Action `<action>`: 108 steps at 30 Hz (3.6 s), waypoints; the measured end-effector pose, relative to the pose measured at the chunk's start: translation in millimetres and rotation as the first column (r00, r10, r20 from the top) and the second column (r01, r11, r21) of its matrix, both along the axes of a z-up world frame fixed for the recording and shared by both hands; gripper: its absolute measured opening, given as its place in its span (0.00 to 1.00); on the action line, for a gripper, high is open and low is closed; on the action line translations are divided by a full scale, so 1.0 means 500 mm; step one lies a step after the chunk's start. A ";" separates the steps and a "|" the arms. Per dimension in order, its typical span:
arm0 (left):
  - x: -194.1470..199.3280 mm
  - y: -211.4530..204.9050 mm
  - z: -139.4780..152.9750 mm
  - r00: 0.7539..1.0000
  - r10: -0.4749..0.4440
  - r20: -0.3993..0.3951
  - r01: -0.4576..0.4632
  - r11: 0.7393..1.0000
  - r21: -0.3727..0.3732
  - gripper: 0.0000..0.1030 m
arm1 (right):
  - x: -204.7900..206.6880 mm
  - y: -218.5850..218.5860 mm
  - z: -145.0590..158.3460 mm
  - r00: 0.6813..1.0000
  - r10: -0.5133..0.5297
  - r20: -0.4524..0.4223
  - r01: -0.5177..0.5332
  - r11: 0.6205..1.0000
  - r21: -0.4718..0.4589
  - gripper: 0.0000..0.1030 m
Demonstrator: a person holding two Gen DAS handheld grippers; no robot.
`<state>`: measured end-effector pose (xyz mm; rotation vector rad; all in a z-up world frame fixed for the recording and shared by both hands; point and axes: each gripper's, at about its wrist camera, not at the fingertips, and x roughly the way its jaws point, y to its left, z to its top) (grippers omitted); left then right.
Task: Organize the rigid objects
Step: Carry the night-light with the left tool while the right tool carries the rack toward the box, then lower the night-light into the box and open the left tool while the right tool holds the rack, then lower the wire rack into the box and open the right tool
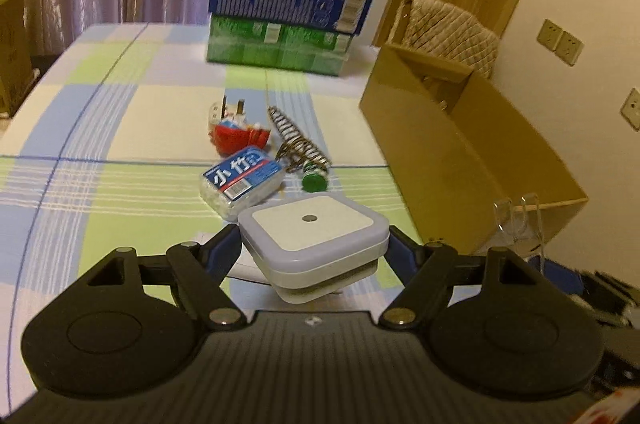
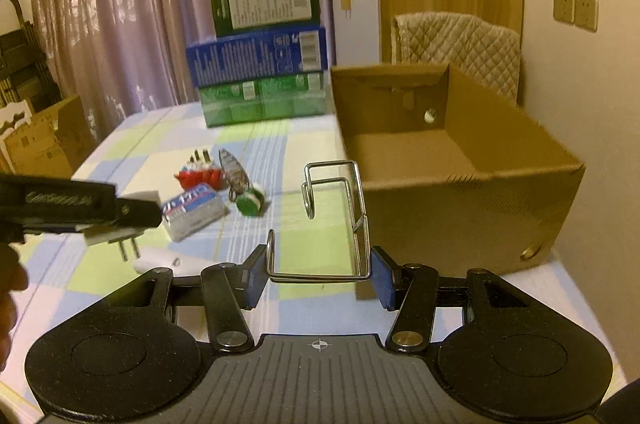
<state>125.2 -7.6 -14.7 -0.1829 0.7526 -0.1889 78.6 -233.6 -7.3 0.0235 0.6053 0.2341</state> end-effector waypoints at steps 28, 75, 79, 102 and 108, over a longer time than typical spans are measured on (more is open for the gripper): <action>-0.008 -0.209 0.138 0.975 -0.197 0.103 0.193 0.980 0.050 0.71 | 0.094 -0.211 0.113 0.997 -0.067 0.024 0.066 0.997 0.027 0.49; 0.293 -0.401 0.068 0.923 -0.382 0.038 0.372 0.915 0.160 0.71 | 0.393 -0.283 0.057 0.977 0.152 -0.149 -0.174 0.973 -0.153 0.49; 0.316 -0.413 0.058 0.919 -0.393 0.029 0.381 0.906 0.183 0.72 | 0.414 -0.263 0.040 0.969 0.183 -0.164 -0.216 0.954 -0.209 0.49; 0.329 -0.361 0.071 0.952 -0.301 0.064 0.287 0.943 0.167 0.74 | 0.428 -0.264 0.030 0.970 0.145 -0.194 -0.178 0.969 -0.171 0.49; 0.318 -0.337 0.083 0.957 -0.280 0.078 0.267 0.952 0.150 0.74 | 0.442 -0.256 0.032 0.970 0.138 -0.200 -0.171 0.973 -0.155 0.49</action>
